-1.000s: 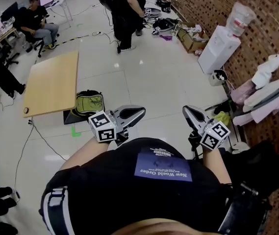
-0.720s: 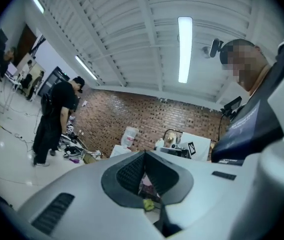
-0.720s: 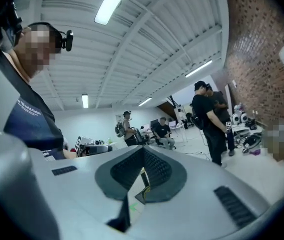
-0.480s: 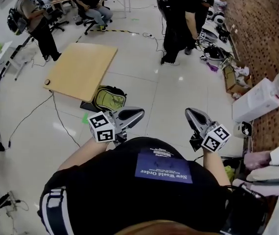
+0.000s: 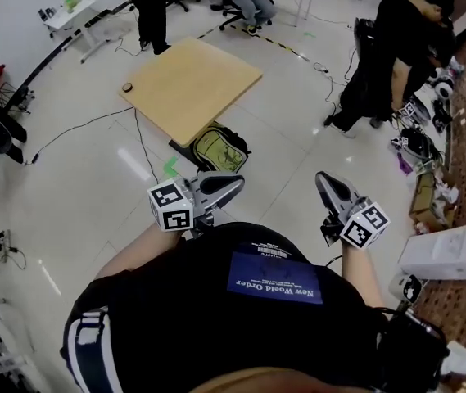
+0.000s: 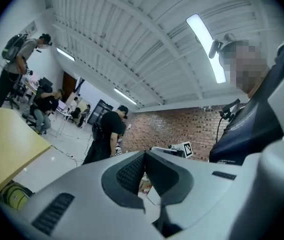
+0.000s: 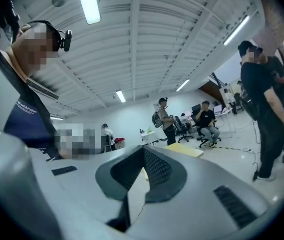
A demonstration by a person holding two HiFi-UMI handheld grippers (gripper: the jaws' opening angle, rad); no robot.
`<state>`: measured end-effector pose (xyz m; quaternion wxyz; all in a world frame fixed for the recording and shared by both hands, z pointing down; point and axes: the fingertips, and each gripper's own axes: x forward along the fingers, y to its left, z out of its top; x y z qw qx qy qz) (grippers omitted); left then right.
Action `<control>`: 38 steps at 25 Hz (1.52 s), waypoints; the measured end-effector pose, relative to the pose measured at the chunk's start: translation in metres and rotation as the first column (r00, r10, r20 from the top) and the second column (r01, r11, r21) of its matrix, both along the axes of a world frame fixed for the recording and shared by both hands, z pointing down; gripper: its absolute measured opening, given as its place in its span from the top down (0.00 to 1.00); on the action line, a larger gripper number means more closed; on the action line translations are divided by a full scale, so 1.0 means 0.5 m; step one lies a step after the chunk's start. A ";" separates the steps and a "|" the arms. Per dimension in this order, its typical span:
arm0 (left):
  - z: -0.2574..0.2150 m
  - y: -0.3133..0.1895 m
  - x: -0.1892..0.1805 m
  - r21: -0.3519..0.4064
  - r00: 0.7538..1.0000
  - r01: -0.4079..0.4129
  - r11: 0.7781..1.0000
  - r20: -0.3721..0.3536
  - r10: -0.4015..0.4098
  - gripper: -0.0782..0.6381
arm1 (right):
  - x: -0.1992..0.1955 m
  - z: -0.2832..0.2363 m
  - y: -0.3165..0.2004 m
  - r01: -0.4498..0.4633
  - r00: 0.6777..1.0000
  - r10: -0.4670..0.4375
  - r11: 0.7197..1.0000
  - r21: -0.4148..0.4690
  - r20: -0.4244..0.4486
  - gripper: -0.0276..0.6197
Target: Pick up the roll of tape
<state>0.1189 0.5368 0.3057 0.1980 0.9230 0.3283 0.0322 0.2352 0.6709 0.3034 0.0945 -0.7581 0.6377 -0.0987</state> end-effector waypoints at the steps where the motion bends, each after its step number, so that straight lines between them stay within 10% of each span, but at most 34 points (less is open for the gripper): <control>1: 0.002 -0.028 0.001 -0.008 1.000 0.024 1.000 0.000 -0.024 0.88 | 0.007 0.003 -0.034 0.022 1.000 -0.022 1.000 -0.003 0.004 0.98; 20: -0.032 -0.709 0.044 0.004 0.989 0.142 0.990 -0.047 -0.142 0.88 | 0.049 -0.030 -0.737 0.148 0.989 -0.148 0.989 -0.017 -0.008 0.98; 31: -0.011 -0.797 0.157 0.002 0.962 0.272 0.962 0.014 -0.272 0.88 | 0.198 -0.014 -0.857 0.268 0.963 -0.268 0.963 0.004 0.014 0.98; 38: -0.027 -0.823 0.251 0.027 0.888 0.460 0.888 0.010 -0.460 0.88 | 0.341 -0.018 -0.919 0.436 0.900 -0.436 0.899 0.041 -0.007 0.98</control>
